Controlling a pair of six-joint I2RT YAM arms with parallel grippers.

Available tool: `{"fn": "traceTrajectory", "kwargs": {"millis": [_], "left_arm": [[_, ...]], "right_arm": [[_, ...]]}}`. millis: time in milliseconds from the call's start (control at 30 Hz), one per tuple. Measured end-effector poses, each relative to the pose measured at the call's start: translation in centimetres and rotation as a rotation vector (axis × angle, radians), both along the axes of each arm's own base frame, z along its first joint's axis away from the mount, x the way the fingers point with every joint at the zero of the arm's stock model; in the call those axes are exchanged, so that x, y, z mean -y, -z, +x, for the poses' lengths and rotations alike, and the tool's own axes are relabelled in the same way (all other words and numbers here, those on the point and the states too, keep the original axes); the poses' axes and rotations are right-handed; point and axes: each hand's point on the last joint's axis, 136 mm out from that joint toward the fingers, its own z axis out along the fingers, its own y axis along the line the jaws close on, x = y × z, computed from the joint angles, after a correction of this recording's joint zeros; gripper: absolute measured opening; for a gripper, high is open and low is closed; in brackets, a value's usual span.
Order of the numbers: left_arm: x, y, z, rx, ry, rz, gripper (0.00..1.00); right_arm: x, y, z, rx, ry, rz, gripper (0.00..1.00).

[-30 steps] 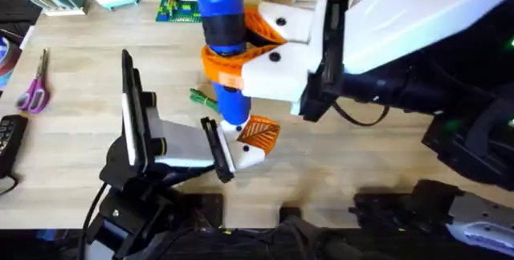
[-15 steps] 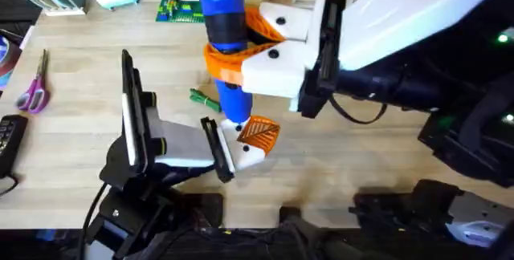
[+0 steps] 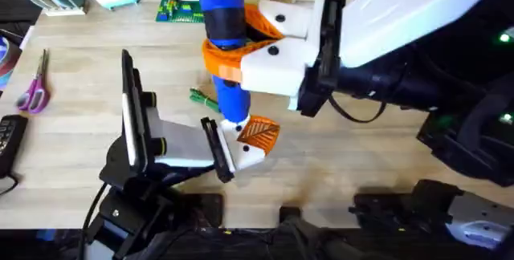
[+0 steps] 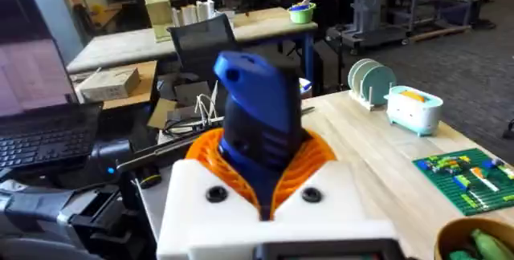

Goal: Pick up the gripper from the table and insert it into the empty holder that is missing its gripper. Then pick up a screw, insert it into the mounting hole, and use the screwdriver to tighten it. Finally, clean up the table by picking up the vegetable and placing it into the bucket.

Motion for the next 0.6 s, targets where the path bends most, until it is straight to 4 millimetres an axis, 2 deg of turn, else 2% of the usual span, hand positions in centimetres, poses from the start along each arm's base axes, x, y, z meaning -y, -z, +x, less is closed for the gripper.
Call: {"fn": "traceTrajectory", "kwargs": {"millis": [600], "left_arm": [[0.00, 0.00, 0.00, 0.000, 0.000, 0.000, 0.005]], "right_arm": [[-0.04, 0.52, 0.03, -0.018, 0.000, -0.016, 0.026]]}}
